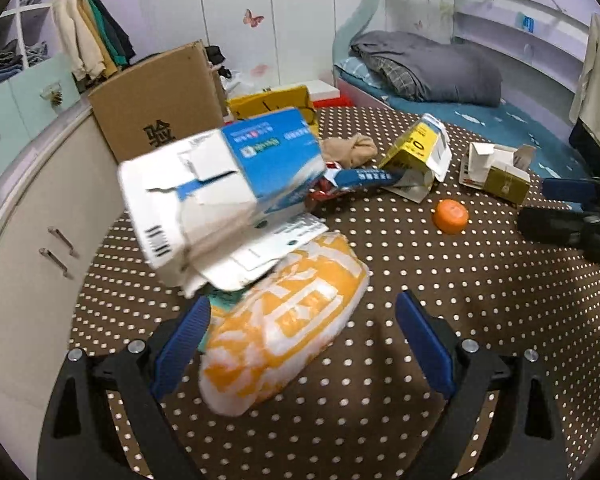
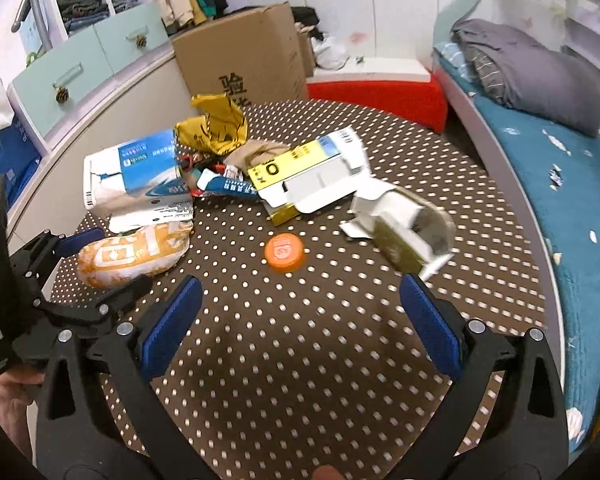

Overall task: Collect trash
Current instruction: 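Grasp the orange bottle cap with the right gripper while the left gripper grasps the bread bag, then carry the bottle cap and bread bag over the blue bin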

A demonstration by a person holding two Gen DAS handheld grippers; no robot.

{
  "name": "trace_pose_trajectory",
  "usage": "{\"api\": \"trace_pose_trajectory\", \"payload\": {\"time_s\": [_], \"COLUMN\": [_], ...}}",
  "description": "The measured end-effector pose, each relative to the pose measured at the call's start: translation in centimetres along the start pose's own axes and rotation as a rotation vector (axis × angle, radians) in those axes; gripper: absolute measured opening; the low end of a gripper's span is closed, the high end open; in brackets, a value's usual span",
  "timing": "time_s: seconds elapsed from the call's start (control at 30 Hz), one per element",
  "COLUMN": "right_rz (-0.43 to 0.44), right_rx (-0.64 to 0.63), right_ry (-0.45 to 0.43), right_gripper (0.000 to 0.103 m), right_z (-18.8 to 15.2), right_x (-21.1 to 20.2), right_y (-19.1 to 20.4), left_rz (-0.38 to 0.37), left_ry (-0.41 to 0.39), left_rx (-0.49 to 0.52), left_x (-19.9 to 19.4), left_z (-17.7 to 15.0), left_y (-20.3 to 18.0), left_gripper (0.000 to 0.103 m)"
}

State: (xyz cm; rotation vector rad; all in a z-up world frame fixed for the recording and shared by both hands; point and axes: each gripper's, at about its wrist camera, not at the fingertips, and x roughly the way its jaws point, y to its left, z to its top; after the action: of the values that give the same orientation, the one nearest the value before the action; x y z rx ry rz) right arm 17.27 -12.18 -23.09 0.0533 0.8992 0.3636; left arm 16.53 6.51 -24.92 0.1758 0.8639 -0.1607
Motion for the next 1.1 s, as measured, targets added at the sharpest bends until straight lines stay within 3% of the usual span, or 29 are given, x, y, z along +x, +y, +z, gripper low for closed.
{"api": "trace_pose_trajectory", "payload": {"time_s": [0.07,0.17,0.3,0.37,0.5,0.67,1.1], "right_rz": [-0.004,-0.008,-0.017,-0.013,-0.03,0.019,0.074], "right_rx": [-0.009,-0.021,-0.083,-0.121,-0.196,-0.145,-0.031], "right_ry": [0.022,0.056,0.064,0.06,0.05,0.043,-0.072], "right_gripper": [0.077,0.061,0.052,0.03,0.029,0.029,0.029], "right_z": [0.3,0.8,1.1,1.2,0.5,-0.7,-1.3], "right_x": [1.5,3.8,5.4,5.5,5.4,3.5,-4.4], "right_y": [0.2,0.4,1.6,2.4,3.8,2.9,-2.5], "left_rz": [-0.026,-0.042,-0.042,-0.038,-0.05,-0.098,-0.225], "left_ry": [0.013,0.029,0.034,0.037,0.037,0.032,-0.009], "left_rx": [0.004,0.016,0.003,-0.007,-0.033,-0.086,-0.117], "left_x": [0.2,0.5,0.6,0.6,0.8,0.1,-4.2], "left_z": [0.1,-0.1,-0.1,0.0,0.1,0.0,-0.6], "left_y": [-0.3,-1.0,-1.4,-1.4,-1.4,-1.3,-4.8], "left_gripper": [0.07,0.054,0.053,0.053,0.049,0.042,0.041]}}
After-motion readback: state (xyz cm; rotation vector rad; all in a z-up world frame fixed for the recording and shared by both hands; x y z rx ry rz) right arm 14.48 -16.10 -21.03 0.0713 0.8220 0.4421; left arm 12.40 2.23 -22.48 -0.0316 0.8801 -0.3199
